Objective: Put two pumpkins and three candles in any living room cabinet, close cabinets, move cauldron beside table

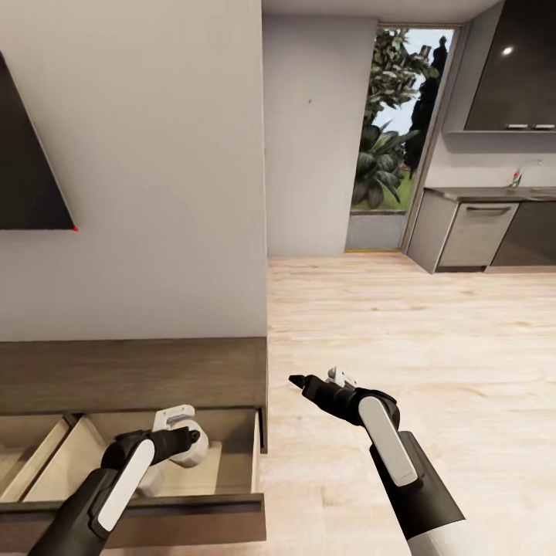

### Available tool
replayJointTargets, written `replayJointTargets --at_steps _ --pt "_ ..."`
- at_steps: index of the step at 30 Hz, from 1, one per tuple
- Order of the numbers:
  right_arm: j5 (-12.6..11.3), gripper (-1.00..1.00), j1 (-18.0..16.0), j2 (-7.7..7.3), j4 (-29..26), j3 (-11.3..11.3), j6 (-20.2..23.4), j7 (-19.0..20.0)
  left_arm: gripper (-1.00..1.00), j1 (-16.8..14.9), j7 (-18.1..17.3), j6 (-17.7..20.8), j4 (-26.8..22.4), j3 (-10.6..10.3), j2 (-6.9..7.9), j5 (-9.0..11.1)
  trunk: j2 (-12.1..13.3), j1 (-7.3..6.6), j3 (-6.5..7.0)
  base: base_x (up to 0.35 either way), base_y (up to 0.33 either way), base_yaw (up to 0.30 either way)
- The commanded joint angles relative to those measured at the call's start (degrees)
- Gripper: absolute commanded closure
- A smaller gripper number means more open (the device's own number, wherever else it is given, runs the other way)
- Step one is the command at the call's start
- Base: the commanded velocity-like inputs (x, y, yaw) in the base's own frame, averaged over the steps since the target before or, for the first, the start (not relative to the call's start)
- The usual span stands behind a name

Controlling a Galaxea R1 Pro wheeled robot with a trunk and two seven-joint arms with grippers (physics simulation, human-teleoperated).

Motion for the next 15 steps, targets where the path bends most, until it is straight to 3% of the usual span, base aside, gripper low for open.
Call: replayJointTargets --at_steps 1,9,12,15 --pt "-0.6 -1.00 0.0 0.01 -0.1 0.0 0.1 -0.6 1.00 0.0 0.6 0.0 0.0 -0.2 -0.10 0.5 -0.4 0.22 -0.24 0.000 0.000 0.000" --pt "-0.6 -1.00 0.0 0.01 0.0 0.0 0.1 -0.6 1.00 -0.1 0.7 -2.7 1.5 -0.3 -1.03 0.4 -3.7 1.98 -1.68 0.000 0.000 0.000" --pt "-0.6 -1.00 0.0 0.01 0.0 0.0 0.1 -0.6 1.00 -0.1 1.0 -2.9 1.6 -0.3 -1.45 -1.6 -4.5 2.42 -2.03 0.000 0.000 0.000" --pt "-0.6 -1.00 0.0 0.01 0.0 0.0 0.1 -0.6 1.00 -0.1 1.7 -3.0 1.6 -0.3 -2.80 -3.9 -4.5 2.42 -2.03 0.000 0.000 0.000"
